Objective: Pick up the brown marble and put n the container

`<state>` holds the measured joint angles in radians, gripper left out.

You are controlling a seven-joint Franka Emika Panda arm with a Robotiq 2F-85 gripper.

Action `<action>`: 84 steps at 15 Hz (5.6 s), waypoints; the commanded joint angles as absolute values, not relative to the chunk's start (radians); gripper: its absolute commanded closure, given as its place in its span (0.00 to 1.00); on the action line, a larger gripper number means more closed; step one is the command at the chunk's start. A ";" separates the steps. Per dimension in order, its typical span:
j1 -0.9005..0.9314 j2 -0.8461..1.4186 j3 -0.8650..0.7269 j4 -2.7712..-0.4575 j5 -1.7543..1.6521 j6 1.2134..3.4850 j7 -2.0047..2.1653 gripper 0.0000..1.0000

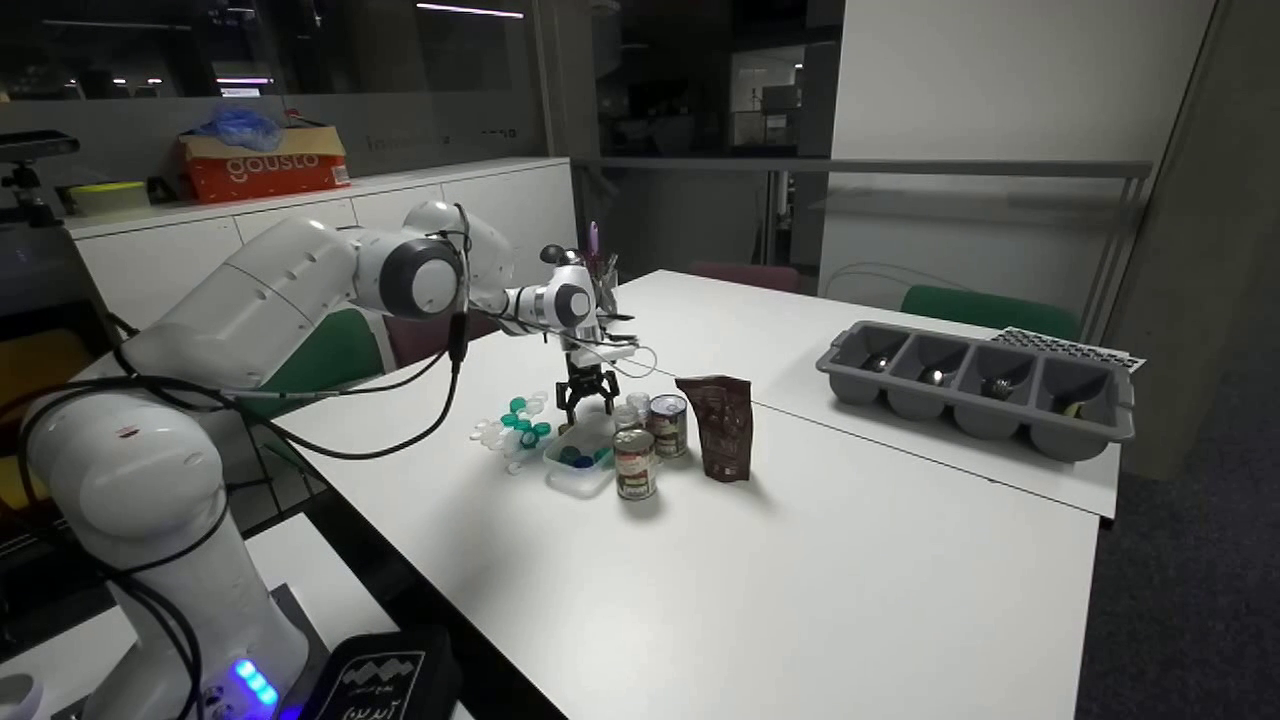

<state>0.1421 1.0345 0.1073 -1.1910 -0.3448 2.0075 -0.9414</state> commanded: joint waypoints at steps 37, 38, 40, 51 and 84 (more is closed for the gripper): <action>0.137 1.015 0.121 -1.217 -0.298 2.018 -0.862 0.00; 0.136 1.017 0.121 -1.215 -0.296 2.017 -0.863 0.00; 0.135 1.021 0.122 -1.209 -0.294 2.016 -0.865 0.00; 0.137 1.046 0.121 -1.174 -0.288 1.999 -0.869 0.08; 0.093 0.738 0.202 -1.450 -0.013 1.936 -0.537 0.31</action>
